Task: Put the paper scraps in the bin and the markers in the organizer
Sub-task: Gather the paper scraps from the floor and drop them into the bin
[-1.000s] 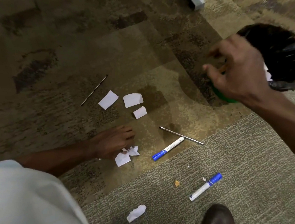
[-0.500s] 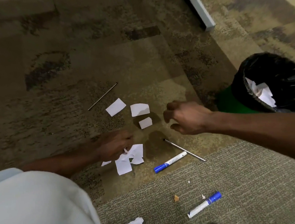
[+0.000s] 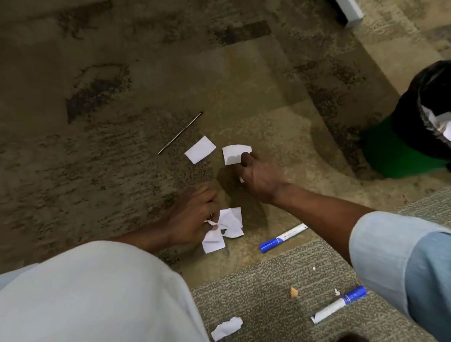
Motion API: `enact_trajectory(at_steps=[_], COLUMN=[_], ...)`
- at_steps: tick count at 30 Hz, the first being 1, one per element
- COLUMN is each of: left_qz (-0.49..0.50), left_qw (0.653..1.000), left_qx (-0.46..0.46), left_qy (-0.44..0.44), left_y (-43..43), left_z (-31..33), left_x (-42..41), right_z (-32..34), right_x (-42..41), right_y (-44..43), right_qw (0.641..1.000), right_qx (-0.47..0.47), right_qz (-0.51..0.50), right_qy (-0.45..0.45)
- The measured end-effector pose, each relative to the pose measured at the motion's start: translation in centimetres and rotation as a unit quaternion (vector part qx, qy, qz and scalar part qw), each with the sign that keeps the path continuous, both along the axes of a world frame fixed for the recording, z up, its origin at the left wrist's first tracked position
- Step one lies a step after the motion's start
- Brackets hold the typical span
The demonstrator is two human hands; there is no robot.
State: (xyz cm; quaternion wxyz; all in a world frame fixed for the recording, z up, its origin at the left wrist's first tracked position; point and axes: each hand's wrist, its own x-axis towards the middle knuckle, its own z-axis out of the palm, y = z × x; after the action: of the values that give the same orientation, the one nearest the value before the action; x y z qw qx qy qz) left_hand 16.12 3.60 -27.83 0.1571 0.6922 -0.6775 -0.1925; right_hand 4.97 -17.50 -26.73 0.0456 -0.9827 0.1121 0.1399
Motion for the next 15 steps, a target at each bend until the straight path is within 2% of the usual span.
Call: enact_trajectory(at_steps=[5,10,15], left_qz=[0.044,0.119,0.171], left_qw=[0.997,0.991,0.983], left_qx=[0.013,0.047,0.070], left_qy=[0.058,0.046,0.012], left_y=[1.2,3.4,4.2], left_z=[0.9,0.4,0.1], left_x=[-0.4,-2.6,-4.3], right_z=[-0.5,-0.8,0.0], right_x=[-0.8,-1.4,-1.7], right_y=[-0.6,-1.4,-0.9], right_qw=[0.999,0.997,0.980], right_qx=[0.015,0.039,0.165], right_qz=[-0.030,-0.059,-0.106], right_qy=[0.002,-0.008,-0.034])
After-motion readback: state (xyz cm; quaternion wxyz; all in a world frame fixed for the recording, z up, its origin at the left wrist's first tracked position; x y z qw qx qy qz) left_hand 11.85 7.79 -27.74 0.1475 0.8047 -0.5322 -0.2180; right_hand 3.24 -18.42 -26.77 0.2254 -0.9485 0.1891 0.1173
